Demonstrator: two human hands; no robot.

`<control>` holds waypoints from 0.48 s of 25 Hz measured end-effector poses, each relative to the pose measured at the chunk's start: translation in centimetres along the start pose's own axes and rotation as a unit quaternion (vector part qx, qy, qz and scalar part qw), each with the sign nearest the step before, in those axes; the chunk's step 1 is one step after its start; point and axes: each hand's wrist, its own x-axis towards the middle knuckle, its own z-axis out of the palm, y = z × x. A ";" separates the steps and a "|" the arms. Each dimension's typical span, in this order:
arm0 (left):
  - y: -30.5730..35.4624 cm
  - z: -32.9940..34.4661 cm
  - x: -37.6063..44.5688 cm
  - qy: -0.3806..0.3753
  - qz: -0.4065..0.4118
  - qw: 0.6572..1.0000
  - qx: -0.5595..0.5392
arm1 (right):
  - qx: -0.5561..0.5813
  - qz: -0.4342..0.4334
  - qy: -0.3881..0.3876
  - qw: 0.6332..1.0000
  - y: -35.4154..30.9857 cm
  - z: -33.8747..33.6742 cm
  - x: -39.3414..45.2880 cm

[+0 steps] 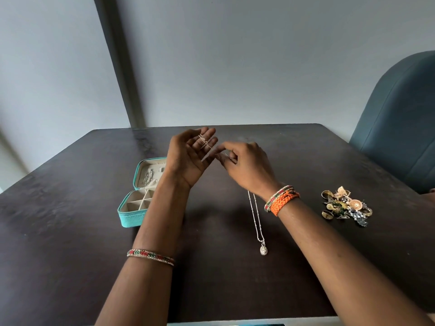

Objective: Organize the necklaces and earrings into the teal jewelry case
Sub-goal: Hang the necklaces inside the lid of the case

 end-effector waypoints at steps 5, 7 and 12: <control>0.6 -1.1 -0.1 0.023 0.058 0.988 -0.140 | 0.047 0.046 -0.022 0.998 -0.1 0.5 -0.1; 0.5 -1.1 -0.2 0.019 0.058 0.991 -0.123 | 0.054 0.068 -0.042 0.995 0.3 0.6 0.1; 0.0 -0.2 0.1 0.045 0.026 0.997 0.058 | 0.184 0.010 -0.100 0.978 -0.1 0.3 0.1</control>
